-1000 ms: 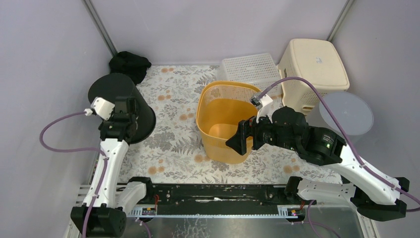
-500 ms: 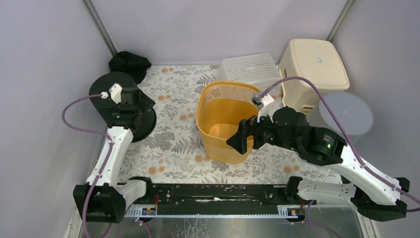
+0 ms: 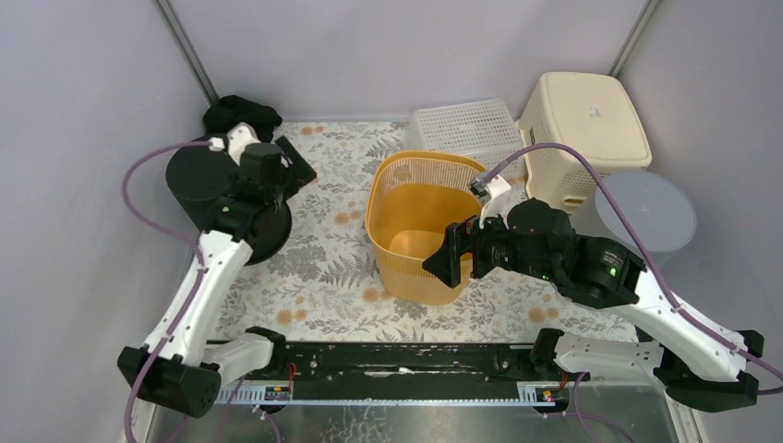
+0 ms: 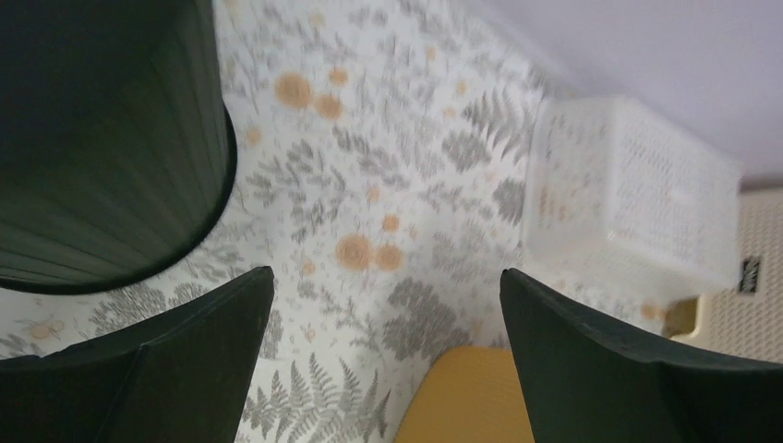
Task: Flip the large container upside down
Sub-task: Move the container to the center of the board.
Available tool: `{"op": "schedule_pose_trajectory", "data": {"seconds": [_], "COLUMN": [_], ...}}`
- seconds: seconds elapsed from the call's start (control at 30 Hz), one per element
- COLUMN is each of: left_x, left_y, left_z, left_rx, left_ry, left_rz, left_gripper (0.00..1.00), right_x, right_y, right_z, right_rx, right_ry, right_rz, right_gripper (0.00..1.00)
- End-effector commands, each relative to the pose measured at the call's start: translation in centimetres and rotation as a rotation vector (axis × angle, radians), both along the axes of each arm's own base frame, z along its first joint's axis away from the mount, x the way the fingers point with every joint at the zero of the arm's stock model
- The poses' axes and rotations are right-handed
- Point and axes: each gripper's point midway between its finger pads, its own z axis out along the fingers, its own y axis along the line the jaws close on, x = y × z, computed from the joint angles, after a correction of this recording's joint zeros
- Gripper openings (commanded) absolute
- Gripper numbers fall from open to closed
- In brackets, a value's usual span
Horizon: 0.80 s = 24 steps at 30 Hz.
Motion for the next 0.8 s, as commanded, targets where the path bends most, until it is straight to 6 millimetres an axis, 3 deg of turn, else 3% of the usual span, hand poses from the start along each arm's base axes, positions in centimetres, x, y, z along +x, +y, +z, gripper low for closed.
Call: {"op": "schedule_pose_trajectory", "data": {"seconds": [0.0, 0.07, 0.2, 0.43, 0.6, 0.77], "left_x": [-2.7, -3.9, -6.4, -8.0, -9.5, -10.0], "left_y": [4.2, 5.2, 8.3, 14.8, 18.6, 22.3], "left_z": [7.2, 9.4, 11.3, 9.1, 8.8, 6.1], "left_rx": [0.083, 0.088, 0.144, 0.207, 0.237, 0.181], "left_ry": [-0.102, -0.139, -0.163, -0.020, 0.029, 0.090], "left_rz": [0.190, 0.228, 0.352, 0.491, 0.576, 0.639], "left_gripper": [1.00, 1.00, 1.00, 1.00, 1.00, 1.00], "right_x": [0.0, -0.1, -0.1, -0.3, -0.5, -0.6], "right_y": [-0.3, -0.2, -0.1, -0.1, 0.2, 0.2], "right_z": [1.0, 0.8, 0.5, 0.1, -0.4, -0.2], "right_rx": [0.025, 0.029, 0.025, 0.021, 0.025, 0.027], "right_ry": [-0.019, -0.012, -0.004, 0.002, 0.012, -0.006], "right_rz": [-0.012, -0.011, -0.008, -0.004, 0.014, 0.030], "right_gripper": [0.99, 0.99, 1.00, 0.99, 1.00, 1.00]}}
